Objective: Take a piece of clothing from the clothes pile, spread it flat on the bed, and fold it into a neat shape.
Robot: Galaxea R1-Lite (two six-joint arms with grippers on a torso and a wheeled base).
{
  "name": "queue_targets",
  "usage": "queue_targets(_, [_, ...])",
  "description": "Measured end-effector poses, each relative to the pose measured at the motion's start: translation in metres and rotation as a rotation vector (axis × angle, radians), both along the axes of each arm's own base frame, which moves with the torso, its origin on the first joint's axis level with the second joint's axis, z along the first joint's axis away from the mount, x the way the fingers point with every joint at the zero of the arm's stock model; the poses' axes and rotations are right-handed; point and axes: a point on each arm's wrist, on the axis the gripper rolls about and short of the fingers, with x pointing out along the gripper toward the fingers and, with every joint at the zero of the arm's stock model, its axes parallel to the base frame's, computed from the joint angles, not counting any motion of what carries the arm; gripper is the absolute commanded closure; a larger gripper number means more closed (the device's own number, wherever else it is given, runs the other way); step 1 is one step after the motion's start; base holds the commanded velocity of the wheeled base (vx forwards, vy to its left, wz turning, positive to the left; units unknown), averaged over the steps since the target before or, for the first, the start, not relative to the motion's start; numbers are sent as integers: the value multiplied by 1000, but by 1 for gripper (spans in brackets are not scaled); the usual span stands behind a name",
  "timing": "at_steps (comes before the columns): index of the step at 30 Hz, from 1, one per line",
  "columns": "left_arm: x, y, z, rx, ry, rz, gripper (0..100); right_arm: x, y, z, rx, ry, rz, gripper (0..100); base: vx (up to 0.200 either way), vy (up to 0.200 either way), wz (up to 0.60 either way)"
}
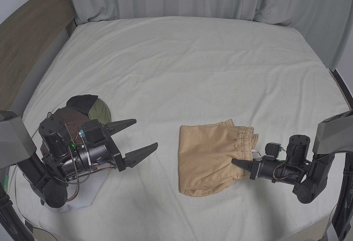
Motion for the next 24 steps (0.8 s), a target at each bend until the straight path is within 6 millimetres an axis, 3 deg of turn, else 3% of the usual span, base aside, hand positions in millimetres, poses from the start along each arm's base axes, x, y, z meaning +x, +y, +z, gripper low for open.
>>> queue_targets(17, [0,0,4,10,-38,3,0,-3,20,34,113,-52,38,100,0,0,0])
queue_targets(24, [10,5,15,-8,-89,38,0,-2,30,45,131,-96,68,100,0,0,0])
